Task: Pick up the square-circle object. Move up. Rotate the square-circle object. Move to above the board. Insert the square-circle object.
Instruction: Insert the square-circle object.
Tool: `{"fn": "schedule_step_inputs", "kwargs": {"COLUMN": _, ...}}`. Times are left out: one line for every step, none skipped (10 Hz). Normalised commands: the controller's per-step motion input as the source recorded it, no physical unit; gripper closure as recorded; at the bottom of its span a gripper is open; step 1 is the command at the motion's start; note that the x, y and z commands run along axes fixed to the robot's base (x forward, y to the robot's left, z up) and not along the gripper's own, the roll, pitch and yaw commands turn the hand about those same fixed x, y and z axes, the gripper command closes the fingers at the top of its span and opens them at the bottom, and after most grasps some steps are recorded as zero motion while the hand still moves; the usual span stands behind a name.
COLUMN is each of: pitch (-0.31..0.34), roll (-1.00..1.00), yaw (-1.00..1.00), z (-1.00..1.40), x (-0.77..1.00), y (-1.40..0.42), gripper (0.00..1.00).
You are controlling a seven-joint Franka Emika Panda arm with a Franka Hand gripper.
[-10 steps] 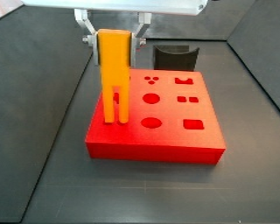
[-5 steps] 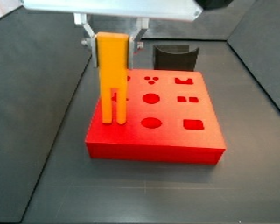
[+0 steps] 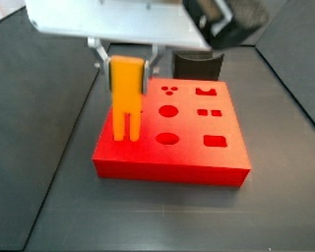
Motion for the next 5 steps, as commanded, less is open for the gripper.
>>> {"fn": "schedule_step_inputs", "kwargs": {"pitch": -0.077, "roll": 0.03, "yaw": -0.21, "z": -0.37, "x": 0.00, "y": -0.07, "gripper": 1.00}}
{"fn": "schedule_step_inputs", "kwargs": {"pitch": -0.100, "roll": 0.10, "yaw": -0.17, "z": -0.39, "x": -0.01, "y": -0.15, "gripper": 1.00}}
{"fn": "schedule_step_inputs", "kwargs": {"pitch": -0.114, "roll": 0.13, "yaw": -0.14, "z": -0.39, "x": 0.00, "y": -0.15, "gripper": 1.00}}
{"fn": "schedule_step_inputs", "kwargs": {"pitch": -0.206, "roll": 0.04, "yaw": -0.17, "z": -0.34, "x": -0.06, "y": -0.12, "gripper": 1.00}}
{"fn": "schedule_step_inputs", "kwargs": {"pitch": -0.143, "roll": 0.00, "yaw": -0.19, "z": -0.11, "x": -0.11, "y": -0.06, "gripper": 1.00}}
